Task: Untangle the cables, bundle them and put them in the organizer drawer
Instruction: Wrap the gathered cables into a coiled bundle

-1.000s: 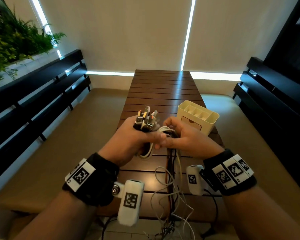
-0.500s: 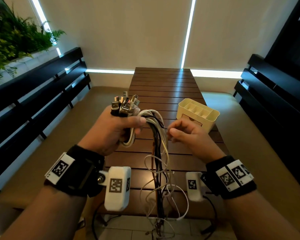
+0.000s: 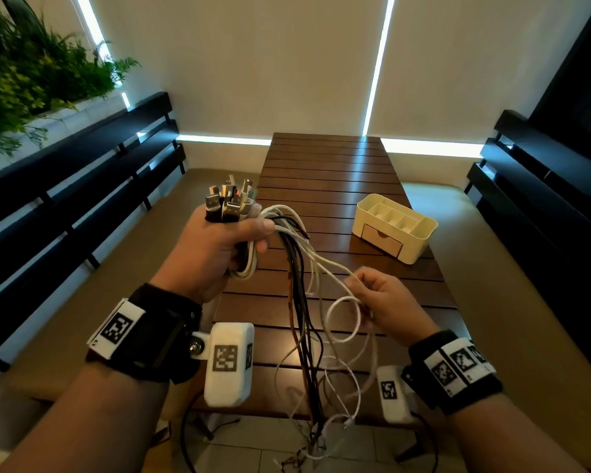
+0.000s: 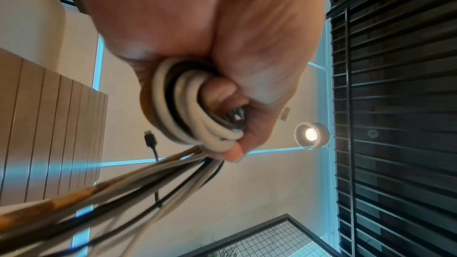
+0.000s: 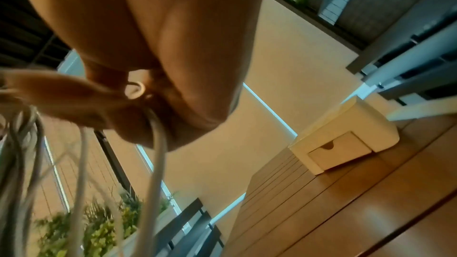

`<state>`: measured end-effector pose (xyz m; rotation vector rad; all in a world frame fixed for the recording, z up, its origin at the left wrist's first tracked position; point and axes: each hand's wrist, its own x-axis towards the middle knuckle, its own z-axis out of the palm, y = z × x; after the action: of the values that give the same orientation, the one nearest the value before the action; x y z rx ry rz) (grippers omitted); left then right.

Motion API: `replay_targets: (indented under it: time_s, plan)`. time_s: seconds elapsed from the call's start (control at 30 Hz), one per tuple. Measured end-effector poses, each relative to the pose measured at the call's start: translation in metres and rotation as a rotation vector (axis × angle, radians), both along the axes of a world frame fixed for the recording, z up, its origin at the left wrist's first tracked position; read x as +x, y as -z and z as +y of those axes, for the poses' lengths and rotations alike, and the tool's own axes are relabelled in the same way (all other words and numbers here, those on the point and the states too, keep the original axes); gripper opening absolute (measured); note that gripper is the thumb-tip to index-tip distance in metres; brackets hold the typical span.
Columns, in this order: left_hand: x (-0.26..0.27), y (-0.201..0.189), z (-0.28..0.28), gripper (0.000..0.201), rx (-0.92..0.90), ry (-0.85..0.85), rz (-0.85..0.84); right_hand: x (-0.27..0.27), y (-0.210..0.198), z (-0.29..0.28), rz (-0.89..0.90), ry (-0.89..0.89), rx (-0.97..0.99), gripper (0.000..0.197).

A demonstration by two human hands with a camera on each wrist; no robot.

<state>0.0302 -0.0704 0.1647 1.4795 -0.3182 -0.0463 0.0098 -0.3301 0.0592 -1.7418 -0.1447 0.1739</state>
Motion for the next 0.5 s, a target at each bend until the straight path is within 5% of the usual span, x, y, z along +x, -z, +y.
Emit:
replay_targets:
  time_s: [0.23,0.5]
  plan:
    - [-0.005,0.001,0.000,0.012,-0.019,-0.022,0.000,0.006,0.014,0.003,-0.035,0.008,-0.114,0.015]
    - [-0.008,-0.001,0.007,0.021,0.050,-0.046,-0.037,-0.001,0.032,0.000,-0.006,-0.028,-0.127,0.045]
